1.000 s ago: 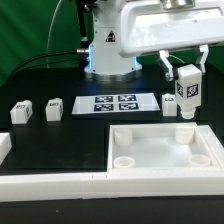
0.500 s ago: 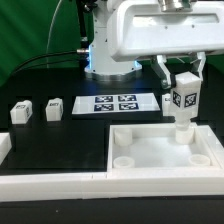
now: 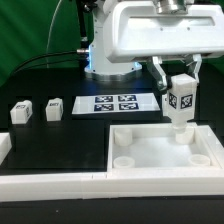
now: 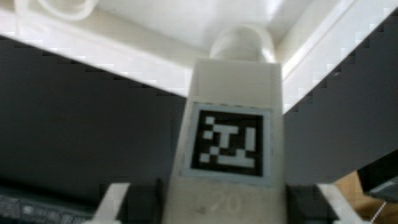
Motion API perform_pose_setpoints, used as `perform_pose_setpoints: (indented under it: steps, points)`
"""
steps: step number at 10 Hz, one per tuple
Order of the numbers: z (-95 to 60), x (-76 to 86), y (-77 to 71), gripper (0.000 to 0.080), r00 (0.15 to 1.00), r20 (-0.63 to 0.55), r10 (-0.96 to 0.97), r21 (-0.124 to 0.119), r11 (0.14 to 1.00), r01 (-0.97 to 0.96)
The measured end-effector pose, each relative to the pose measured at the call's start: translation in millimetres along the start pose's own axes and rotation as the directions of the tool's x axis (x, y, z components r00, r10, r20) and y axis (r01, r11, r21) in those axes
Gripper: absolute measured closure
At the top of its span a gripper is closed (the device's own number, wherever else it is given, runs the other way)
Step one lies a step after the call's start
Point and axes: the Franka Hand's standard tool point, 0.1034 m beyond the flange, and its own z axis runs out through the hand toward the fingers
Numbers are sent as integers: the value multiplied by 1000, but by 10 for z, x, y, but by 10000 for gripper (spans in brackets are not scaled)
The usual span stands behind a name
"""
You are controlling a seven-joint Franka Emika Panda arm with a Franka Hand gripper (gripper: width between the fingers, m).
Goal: Assemble one leg
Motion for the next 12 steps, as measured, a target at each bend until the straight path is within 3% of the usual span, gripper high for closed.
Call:
perform_pose_setpoints:
  steps: [1, 5, 12]
  points:
    - [44, -28, -56, 489, 1000, 9, 5, 9, 1000, -5]
    - [142, 113, -255, 489, 1000, -6, -20, 30, 999, 20]
    - [300, 182, -185, 489, 1000, -1, -13, 30, 999, 13]
